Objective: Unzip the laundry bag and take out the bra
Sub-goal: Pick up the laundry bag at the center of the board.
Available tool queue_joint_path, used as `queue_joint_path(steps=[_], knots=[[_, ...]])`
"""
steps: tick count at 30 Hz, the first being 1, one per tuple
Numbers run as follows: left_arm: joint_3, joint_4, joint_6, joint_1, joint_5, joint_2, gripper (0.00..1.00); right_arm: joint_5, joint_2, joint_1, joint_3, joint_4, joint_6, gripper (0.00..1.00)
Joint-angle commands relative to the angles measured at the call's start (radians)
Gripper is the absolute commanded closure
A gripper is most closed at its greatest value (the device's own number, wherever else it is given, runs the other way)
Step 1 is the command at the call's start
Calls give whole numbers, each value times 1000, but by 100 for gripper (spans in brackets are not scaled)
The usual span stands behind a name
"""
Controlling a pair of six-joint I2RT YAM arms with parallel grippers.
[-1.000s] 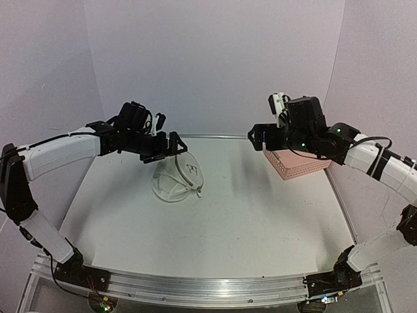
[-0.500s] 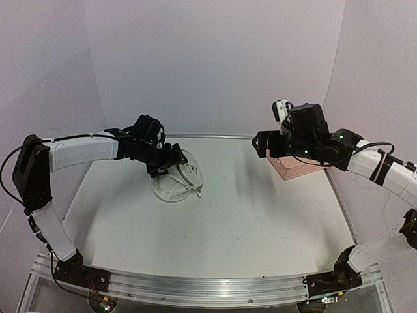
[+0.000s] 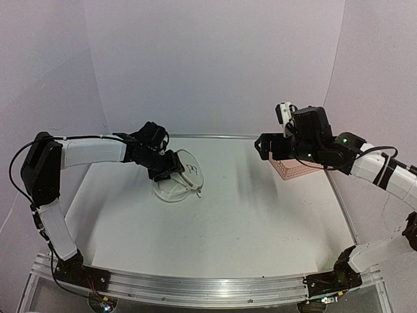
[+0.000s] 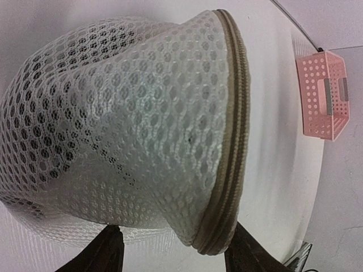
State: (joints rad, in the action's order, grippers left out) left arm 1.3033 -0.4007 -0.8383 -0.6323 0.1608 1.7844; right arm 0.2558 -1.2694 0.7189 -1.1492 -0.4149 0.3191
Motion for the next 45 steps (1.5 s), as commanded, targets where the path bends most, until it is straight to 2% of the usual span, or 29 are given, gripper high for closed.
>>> queue_joint_path(steps=[1, 5, 15, 25, 28, 31, 35, 42, 45], knots=[[60, 28, 9, -3, -18, 13, 41, 9, 33, 7, 0, 30, 18, 2], [82, 28, 11, -3, -12, 30, 46, 5, 34, 7, 5, 30, 21, 2], [158, 27, 14, -4, 1, 56, 41, -3, 54, 7, 20, 30, 26, 2], [169, 27, 23, -3, -10, 107, 45, -4, 66, 8, 43, 30, 38, 2], [168, 26, 30, -3, -11, 114, 54, -2, 68, 7, 46, 31, 40, 2], [166, 27, 35, -3, -8, 115, 76, -4, 66, 8, 46, 30, 42, 2], [163, 28, 40, -3, 7, 106, 98, -2, 64, 7, 46, 33, 47, 2], [157, 34, 55, -3, 61, 66, 100, -15, 41, 8, 45, 46, 52, 2], [127, 92, 72, -8, 125, 25, 100, 3, 5, 6, 44, 42, 64, 2]])
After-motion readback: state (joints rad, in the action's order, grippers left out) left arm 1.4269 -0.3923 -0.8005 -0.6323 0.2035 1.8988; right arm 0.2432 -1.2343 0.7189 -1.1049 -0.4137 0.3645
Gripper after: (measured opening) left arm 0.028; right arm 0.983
